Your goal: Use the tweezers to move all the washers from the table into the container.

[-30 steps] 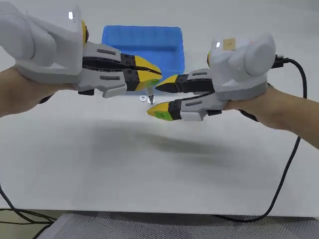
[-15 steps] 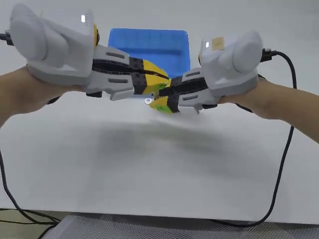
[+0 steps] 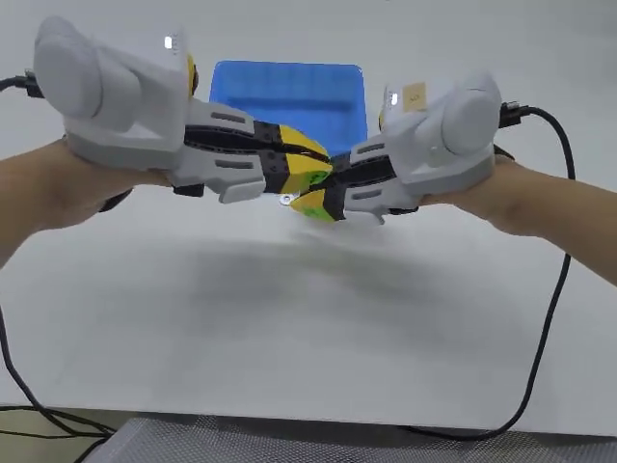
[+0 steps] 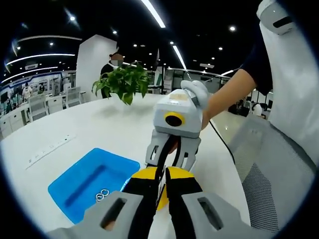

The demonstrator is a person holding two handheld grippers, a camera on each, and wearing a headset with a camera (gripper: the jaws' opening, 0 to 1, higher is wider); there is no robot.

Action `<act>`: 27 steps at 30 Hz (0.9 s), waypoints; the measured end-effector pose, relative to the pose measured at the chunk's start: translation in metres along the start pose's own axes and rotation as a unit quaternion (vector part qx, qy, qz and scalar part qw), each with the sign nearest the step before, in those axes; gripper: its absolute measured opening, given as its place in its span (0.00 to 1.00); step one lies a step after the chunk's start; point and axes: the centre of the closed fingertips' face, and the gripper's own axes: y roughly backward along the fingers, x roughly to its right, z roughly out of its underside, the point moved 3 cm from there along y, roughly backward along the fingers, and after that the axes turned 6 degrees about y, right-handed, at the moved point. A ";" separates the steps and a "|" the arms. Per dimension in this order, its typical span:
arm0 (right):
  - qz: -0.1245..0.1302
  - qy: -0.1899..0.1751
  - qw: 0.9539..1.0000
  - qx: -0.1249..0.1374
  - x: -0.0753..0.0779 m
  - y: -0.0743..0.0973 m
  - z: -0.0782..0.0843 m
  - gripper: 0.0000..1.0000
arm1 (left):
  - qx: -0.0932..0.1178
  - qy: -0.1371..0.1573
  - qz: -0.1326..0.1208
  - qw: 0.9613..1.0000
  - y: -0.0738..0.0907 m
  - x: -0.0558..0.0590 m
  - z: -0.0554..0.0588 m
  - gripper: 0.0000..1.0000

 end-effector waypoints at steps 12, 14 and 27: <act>0.006 0.004 1.000 -0.001 -0.002 0.004 -0.002 0.10 | 0.050 0.043 -0.019 0.998 0.036 0.016 -0.009 0.26; 0.007 0.007 1.000 -0.001 -0.002 0.006 -0.006 0.10 | 0.049 0.049 -0.029 0.997 0.044 0.017 -0.005 0.28; 0.011 0.034 0.999 0.005 -0.005 0.020 -0.036 0.10 | 0.072 0.091 -0.111 0.987 0.089 0.019 0.016 0.45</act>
